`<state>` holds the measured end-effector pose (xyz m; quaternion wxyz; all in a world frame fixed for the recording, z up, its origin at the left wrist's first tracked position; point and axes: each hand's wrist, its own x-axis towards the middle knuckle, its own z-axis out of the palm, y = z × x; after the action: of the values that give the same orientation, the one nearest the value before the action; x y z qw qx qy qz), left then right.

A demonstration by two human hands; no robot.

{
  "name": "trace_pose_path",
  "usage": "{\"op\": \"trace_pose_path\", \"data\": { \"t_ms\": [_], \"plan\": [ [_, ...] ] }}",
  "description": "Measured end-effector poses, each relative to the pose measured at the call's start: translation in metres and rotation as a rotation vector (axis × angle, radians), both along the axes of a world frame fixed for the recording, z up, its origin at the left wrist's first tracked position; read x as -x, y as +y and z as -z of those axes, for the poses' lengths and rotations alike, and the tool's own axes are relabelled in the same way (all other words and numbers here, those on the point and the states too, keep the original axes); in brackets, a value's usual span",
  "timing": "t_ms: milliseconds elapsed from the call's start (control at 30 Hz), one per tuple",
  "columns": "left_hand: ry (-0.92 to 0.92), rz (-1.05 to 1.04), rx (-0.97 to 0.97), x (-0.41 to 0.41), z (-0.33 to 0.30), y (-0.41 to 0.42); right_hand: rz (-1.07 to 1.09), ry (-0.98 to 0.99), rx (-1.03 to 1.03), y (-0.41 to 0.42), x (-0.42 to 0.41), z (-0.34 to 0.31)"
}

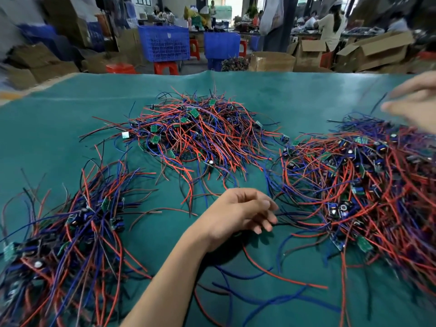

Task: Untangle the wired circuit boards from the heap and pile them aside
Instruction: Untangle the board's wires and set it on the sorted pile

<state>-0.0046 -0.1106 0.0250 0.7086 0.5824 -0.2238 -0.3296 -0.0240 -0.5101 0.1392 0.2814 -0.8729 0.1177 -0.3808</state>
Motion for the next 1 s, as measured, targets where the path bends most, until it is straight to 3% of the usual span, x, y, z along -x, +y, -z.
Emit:
{"op": "trace_pose_path", "data": {
  "t_ms": [67,167,333,433,667,1000],
  "plan": [
    [-0.013,0.014,-0.009,0.000,-0.001,0.000,0.016,0.292,0.165,0.083,-0.007,-0.026],
    [-0.048,0.047,-0.027,0.001,-0.001,0.001,-0.106,0.383,0.334,0.162,-0.023,-0.018],
    [-0.065,0.083,-0.036,0.002,-0.003,0.002,-0.519,0.664,0.323,0.272,-0.066,0.036],
    [-0.083,0.094,-0.044,0.002,-0.005,0.003,-0.463,0.730,0.311,0.299,-0.088,0.076],
    [-0.109,0.132,-0.044,0.001,-0.003,0.003,-0.352,0.659,0.080,0.281,-0.100,0.086],
    [0.014,0.033,0.017,-0.002,-0.001,0.004,-0.390,0.248,-0.665,0.212,-0.033,0.044]
  ]
}}
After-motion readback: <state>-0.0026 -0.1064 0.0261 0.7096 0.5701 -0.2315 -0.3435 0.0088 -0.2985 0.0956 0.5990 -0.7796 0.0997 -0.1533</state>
